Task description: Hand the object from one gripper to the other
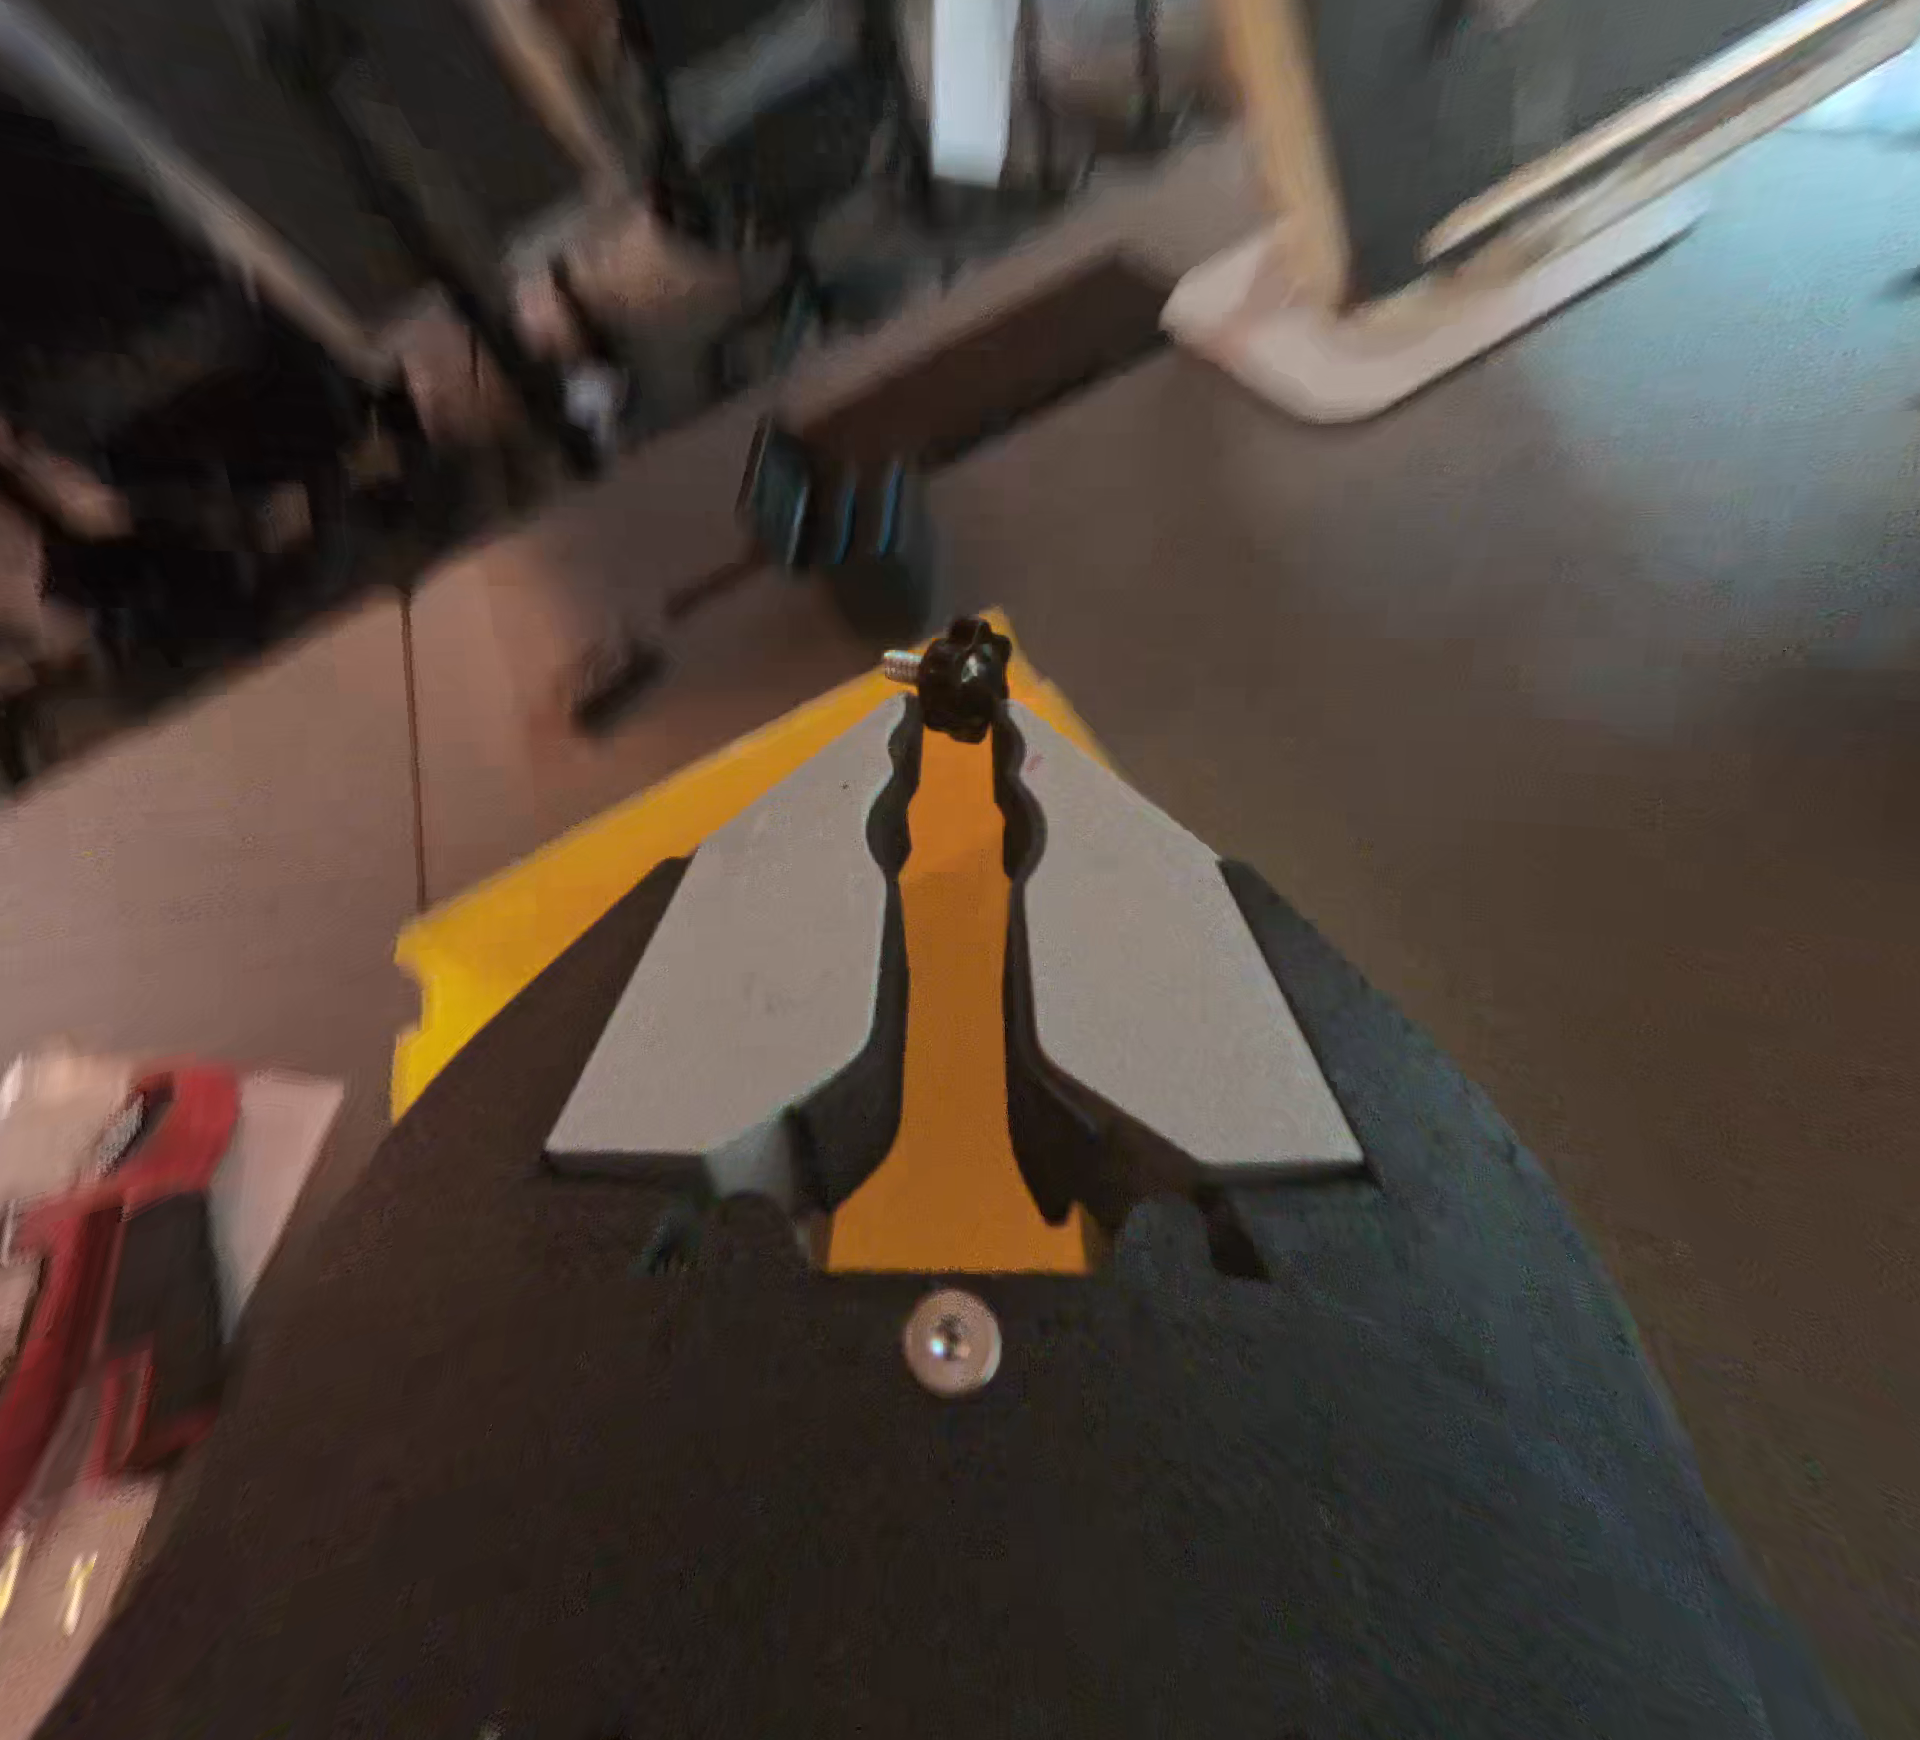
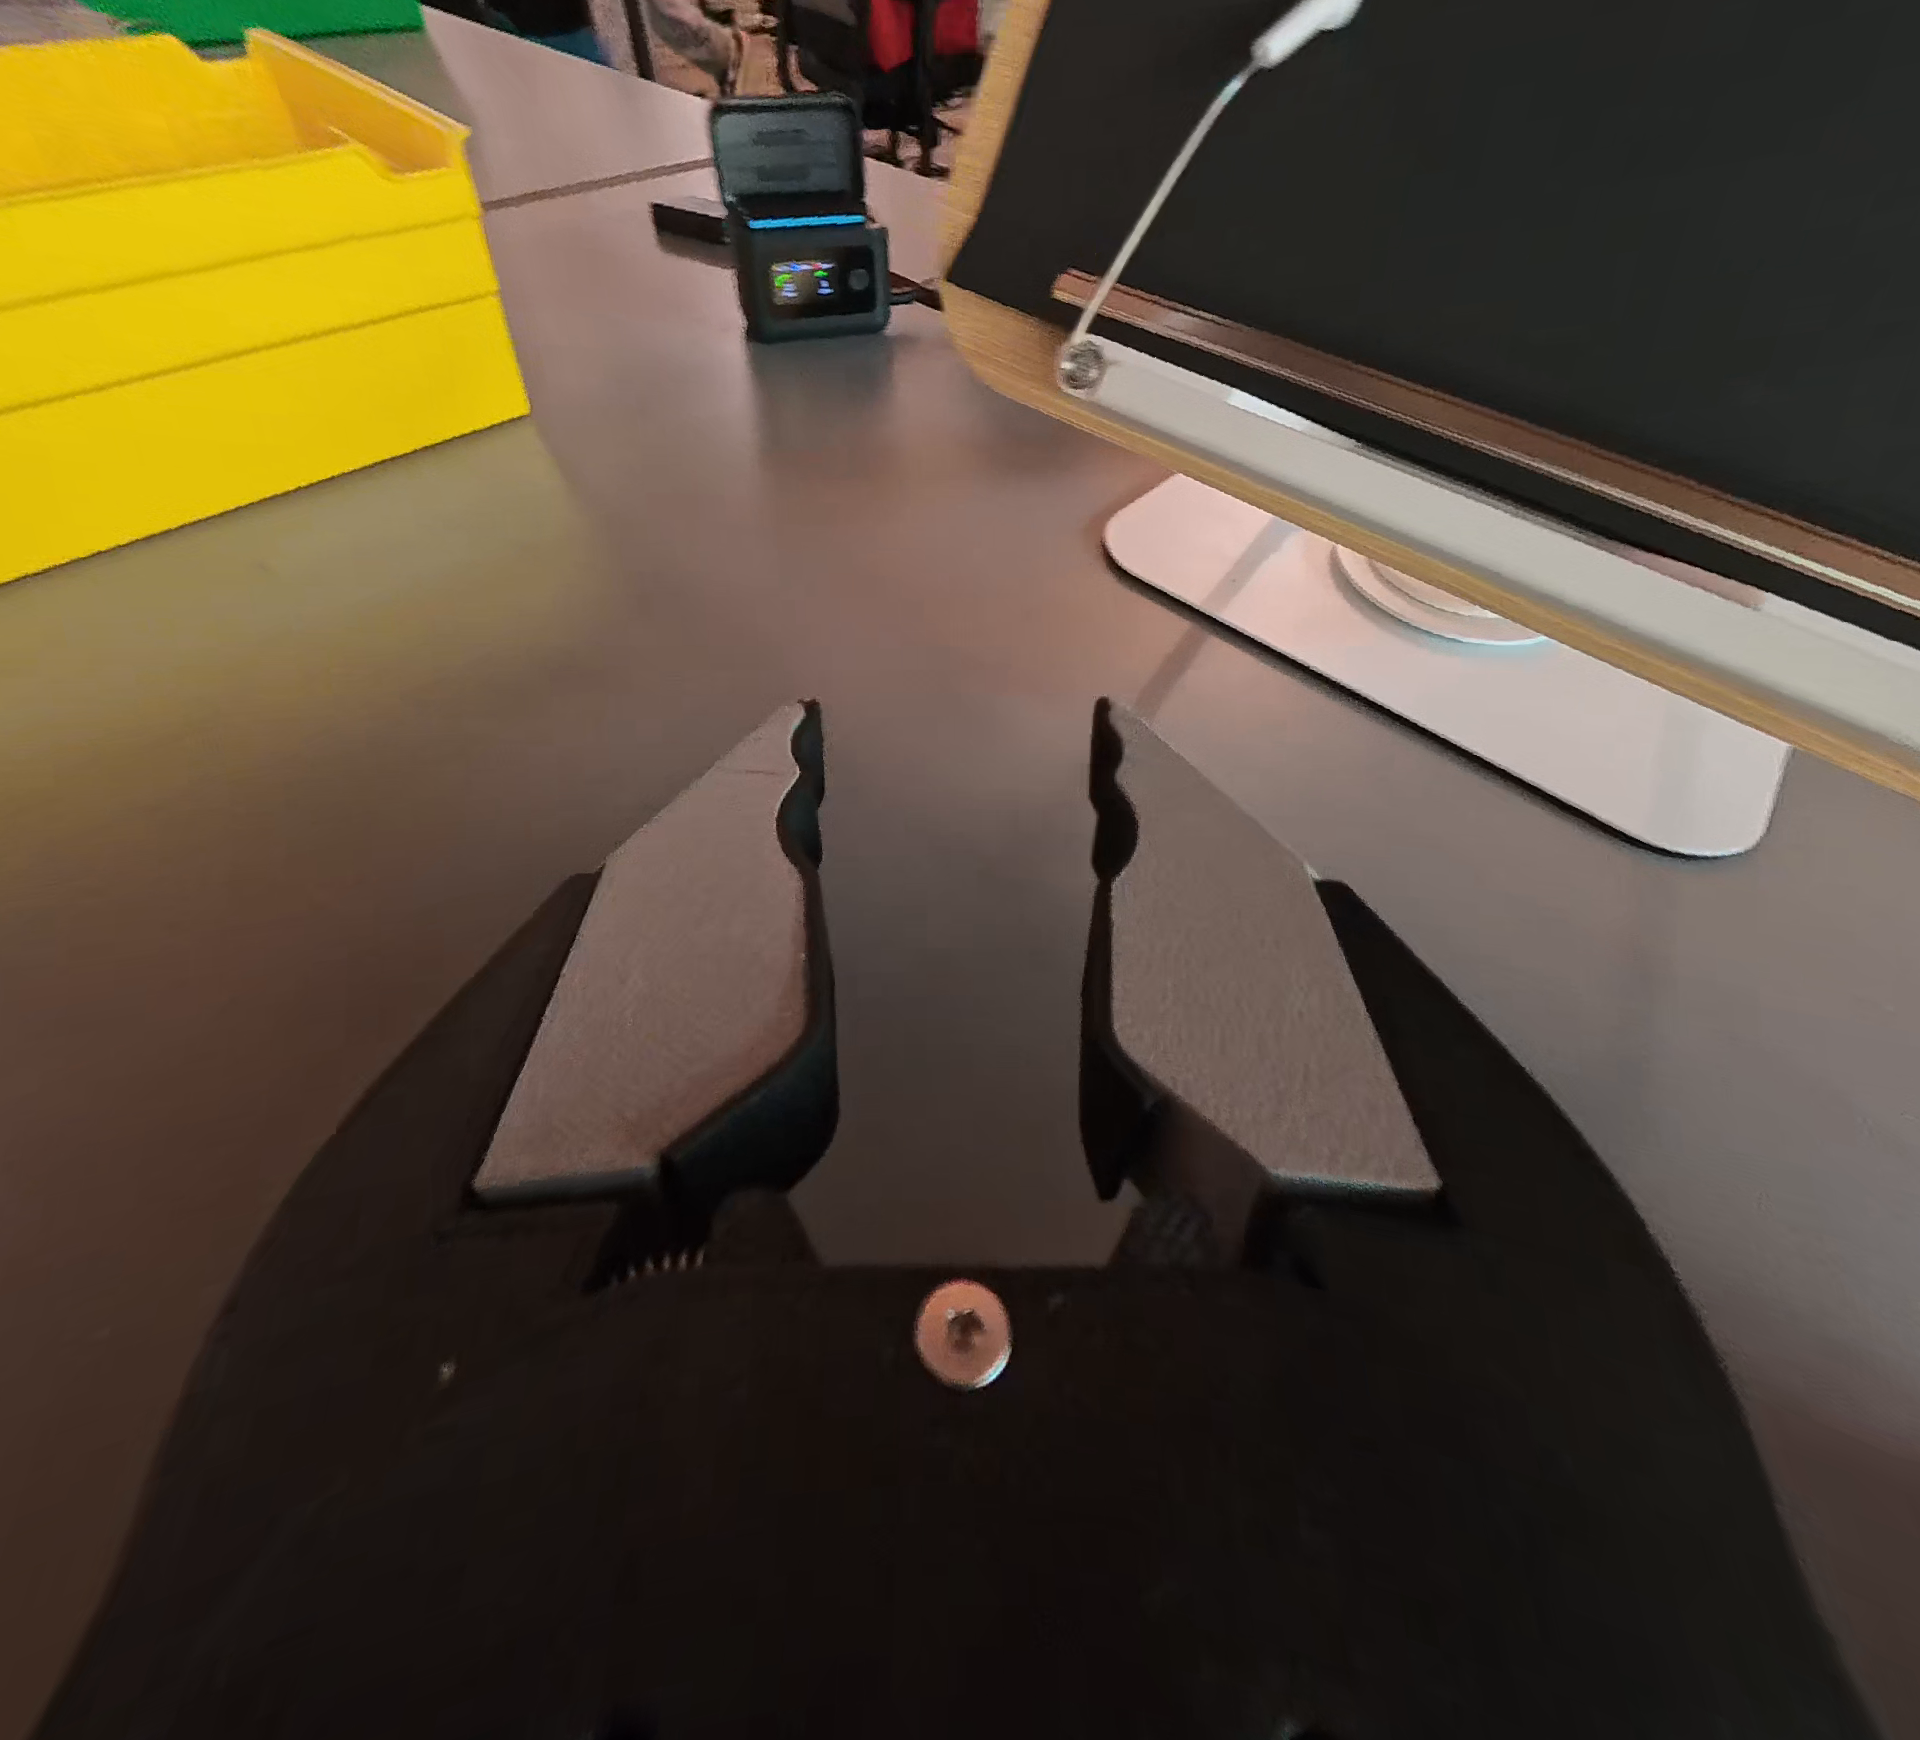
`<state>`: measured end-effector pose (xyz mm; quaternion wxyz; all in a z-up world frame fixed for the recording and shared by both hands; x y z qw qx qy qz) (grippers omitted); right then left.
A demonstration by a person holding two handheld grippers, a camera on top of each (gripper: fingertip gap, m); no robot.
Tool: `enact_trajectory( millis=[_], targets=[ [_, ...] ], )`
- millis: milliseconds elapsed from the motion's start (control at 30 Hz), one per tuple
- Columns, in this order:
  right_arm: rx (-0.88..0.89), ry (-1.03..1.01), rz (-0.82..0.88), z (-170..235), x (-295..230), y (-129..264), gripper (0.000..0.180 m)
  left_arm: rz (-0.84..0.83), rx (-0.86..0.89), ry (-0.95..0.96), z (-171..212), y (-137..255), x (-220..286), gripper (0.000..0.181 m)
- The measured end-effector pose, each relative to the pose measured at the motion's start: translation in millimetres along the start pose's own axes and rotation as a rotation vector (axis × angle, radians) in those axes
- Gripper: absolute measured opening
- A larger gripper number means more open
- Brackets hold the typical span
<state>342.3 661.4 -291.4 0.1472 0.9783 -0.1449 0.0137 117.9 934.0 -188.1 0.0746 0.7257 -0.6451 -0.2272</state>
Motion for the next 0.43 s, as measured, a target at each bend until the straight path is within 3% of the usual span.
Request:
enact_trajectory(
  millis=[33, 233, 333, 433],
  targets=[
    [0.001, 0.001, -0.017, -1, -4, 0, 0.049, 0.01, 0.071, -0.051, -16, 8, 18, 0.009],
    [0.0, -0.034, -0.197, -1, -28, 1, 0.048, 0.169, 0.252, -0.255, -68, 12, 127, 0.009],
    [0.072, -0.178, -0.595, -16, -63, 19, 0.042, 0.269, 0.352, -0.382, -78, 4, 181, 0.009],
    [0.181, -0.37, -0.909, -40, -74, 45, 0.048, 0.209, 0.361, -0.553, -71, -18, 218, 0.009]
  ],
)
Point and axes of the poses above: each gripper's, where its closed fingertips meet, y back along the fingers, z out of its underside, x = y × z across the jaws, the point moved 4 cm from there along y, back along the fingers, and after that the axes turned 5 degrees about z, right-handed, at the moved point
